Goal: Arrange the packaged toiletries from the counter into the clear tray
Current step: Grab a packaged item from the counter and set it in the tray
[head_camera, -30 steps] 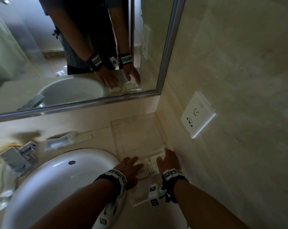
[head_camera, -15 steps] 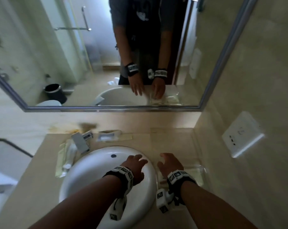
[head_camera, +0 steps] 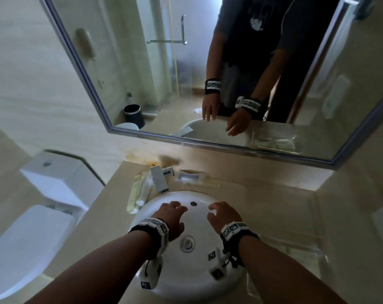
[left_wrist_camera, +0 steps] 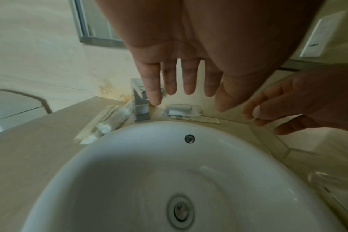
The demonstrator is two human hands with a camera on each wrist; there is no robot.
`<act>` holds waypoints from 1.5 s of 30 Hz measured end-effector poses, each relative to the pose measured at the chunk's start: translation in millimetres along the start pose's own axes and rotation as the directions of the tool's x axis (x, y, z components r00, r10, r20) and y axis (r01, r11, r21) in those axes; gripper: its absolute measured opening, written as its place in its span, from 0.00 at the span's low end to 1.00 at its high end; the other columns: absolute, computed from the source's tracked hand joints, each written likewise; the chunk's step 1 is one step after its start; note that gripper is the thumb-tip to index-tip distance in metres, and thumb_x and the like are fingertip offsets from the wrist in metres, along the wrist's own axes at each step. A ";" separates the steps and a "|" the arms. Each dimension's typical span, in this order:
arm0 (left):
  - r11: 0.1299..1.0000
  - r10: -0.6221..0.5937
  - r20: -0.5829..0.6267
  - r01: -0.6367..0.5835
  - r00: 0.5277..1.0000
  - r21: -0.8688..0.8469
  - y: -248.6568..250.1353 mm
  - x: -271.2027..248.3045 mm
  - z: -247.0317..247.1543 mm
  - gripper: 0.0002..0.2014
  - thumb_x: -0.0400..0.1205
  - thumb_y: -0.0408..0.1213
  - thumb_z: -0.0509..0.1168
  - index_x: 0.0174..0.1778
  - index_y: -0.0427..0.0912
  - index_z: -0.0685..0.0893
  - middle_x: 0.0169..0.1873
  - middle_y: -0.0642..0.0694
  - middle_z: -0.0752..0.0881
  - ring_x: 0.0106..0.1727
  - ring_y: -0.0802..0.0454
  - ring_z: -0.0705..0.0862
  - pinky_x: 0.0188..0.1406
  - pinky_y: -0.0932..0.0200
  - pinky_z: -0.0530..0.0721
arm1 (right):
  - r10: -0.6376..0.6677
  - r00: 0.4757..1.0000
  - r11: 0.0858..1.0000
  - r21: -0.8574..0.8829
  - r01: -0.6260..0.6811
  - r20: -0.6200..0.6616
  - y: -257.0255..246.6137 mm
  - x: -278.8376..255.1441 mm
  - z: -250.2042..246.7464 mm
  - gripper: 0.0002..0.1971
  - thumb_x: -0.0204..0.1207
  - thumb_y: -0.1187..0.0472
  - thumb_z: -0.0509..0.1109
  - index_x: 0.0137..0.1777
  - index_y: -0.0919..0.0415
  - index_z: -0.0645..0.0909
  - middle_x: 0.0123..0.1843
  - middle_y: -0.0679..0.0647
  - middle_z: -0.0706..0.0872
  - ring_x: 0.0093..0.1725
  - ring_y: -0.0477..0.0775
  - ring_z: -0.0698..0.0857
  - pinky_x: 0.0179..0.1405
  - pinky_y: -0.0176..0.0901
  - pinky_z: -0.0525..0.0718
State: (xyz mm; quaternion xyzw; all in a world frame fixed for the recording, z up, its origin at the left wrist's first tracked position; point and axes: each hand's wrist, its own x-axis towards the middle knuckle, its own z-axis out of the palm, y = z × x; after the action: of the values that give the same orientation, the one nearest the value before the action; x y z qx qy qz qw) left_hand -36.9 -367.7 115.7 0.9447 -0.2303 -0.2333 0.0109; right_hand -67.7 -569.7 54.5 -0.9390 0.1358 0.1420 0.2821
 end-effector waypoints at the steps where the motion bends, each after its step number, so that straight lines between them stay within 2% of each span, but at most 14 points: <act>1: 1.000 -0.014 -0.003 0.014 1.000 -0.006 -6.0 -1.0 -0.4 0.29 0.82 0.48 0.60 0.81 0.55 0.64 0.82 0.48 0.62 0.80 0.42 0.63 0.76 0.45 0.70 | -0.009 1.000 1.000 -0.003 0.009 0.009 -5.7 3.1 4.2 0.20 0.79 0.48 0.60 0.71 0.46 0.78 0.74 0.50 0.76 0.70 0.54 0.77 0.70 0.47 0.75; 8: 0.999 -0.022 0.016 0.022 1.000 -0.031 -46.8 4.2 2.9 0.29 0.81 0.48 0.61 0.80 0.54 0.67 0.79 0.47 0.67 0.77 0.41 0.67 0.75 0.46 0.72 | -0.023 0.999 0.999 -0.032 0.024 0.024 -34.9 23.8 26.0 0.20 0.78 0.48 0.61 0.69 0.46 0.79 0.73 0.49 0.76 0.69 0.53 0.78 0.68 0.46 0.77; 14: 0.996 -0.007 -0.086 -0.001 0.996 -0.093 -65.5 27.9 -10.4 0.27 0.81 0.46 0.61 0.78 0.54 0.70 0.77 0.47 0.70 0.75 0.42 0.71 0.73 0.48 0.74 | -0.021 0.999 0.998 -0.060 0.023 0.032 -46.3 37.8 27.9 0.21 0.77 0.49 0.61 0.69 0.48 0.81 0.73 0.51 0.77 0.69 0.54 0.79 0.68 0.47 0.78; 19: 0.990 0.029 -0.110 -0.044 0.993 -0.134 -73.9 51.2 -26.4 0.25 0.82 0.46 0.61 0.77 0.53 0.71 0.76 0.47 0.71 0.74 0.43 0.72 0.72 0.49 0.74 | 0.024 0.999 0.997 -0.067 -0.022 0.024 -52.7 56.0 23.2 0.20 0.78 0.49 0.61 0.68 0.49 0.81 0.72 0.52 0.77 0.68 0.56 0.79 0.66 0.48 0.78; 23: 0.986 0.065 -0.131 -0.084 0.989 -0.143 -73.9 71.6 -41.4 0.24 0.81 0.46 0.61 0.76 0.53 0.73 0.74 0.46 0.74 0.72 0.43 0.74 0.71 0.47 0.75 | 0.039 0.999 0.996 -0.080 -0.038 0.019 -55.7 73.2 21.1 0.20 0.80 0.48 0.61 0.70 0.50 0.79 0.74 0.53 0.75 0.70 0.56 0.78 0.68 0.48 0.77; 32: 0.981 0.140 -0.061 -0.147 0.988 -0.125 -68.5 119.0 -57.9 0.25 0.82 0.45 0.60 0.77 0.53 0.71 0.75 0.45 0.71 0.76 0.42 0.69 0.74 0.48 0.72 | 0.093 0.996 0.991 -0.094 -0.093 0.005 -59.0 108.7 17.5 0.20 0.80 0.46 0.61 0.70 0.48 0.79 0.74 0.51 0.74 0.69 0.54 0.78 0.66 0.46 0.77; 36: 0.982 0.153 -0.055 -0.158 0.987 -0.105 -64.6 142.2 -62.3 0.25 0.81 0.46 0.60 0.77 0.54 0.71 0.75 0.45 0.71 0.75 0.41 0.69 0.73 0.47 0.72 | 0.158 0.987 0.986 -0.049 -0.156 0.030 -55.9 129.8 19.1 0.23 0.78 0.45 0.61 0.72 0.47 0.76 0.74 0.47 0.75 0.68 0.53 0.81 0.64 0.45 0.78; 39: 0.982 0.154 -0.027 -0.156 0.988 -0.111 -62.9 159.0 -61.1 0.25 0.80 0.46 0.60 0.75 0.55 0.72 0.75 0.46 0.72 0.75 0.42 0.69 0.74 0.46 0.71 | 0.202 0.978 0.979 -0.004 -0.202 0.051 -55.3 148.0 20.6 0.26 0.75 0.47 0.63 0.74 0.49 0.71 0.74 0.49 0.76 0.65 0.56 0.83 0.60 0.45 0.81; 42: 0.983 0.166 -0.022 -0.167 0.986 -0.080 -64.0 173.2 -57.3 0.24 0.79 0.46 0.61 0.73 0.56 0.75 0.74 0.48 0.73 0.75 0.44 0.70 0.74 0.47 0.71 | 0.187 0.978 0.982 -0.046 -0.183 0.089 -54.5 165.9 19.4 0.34 0.76 0.49 0.63 0.82 0.51 0.60 0.80 0.51 0.70 0.68 0.60 0.82 0.64 0.48 0.81; 45: 0.985 0.165 -0.020 -0.165 0.986 -0.051 -70.8 185.2 -53.7 0.23 0.78 0.47 0.61 0.71 0.58 0.76 0.74 0.50 0.74 0.75 0.46 0.70 0.75 0.47 0.70 | 0.131 0.985 0.989 -0.079 -0.123 0.109 -54.0 184.0 20.9 0.33 0.78 0.50 0.63 0.83 0.48 0.58 0.83 0.48 0.63 0.67 0.59 0.82 0.64 0.49 0.82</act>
State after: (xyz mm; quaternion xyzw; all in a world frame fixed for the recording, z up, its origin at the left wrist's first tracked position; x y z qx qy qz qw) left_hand 162.9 -390.6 73.8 0.9235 -0.3014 -0.2302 0.0570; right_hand 116.2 -546.6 1.1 -0.9284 0.1738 0.2176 0.2460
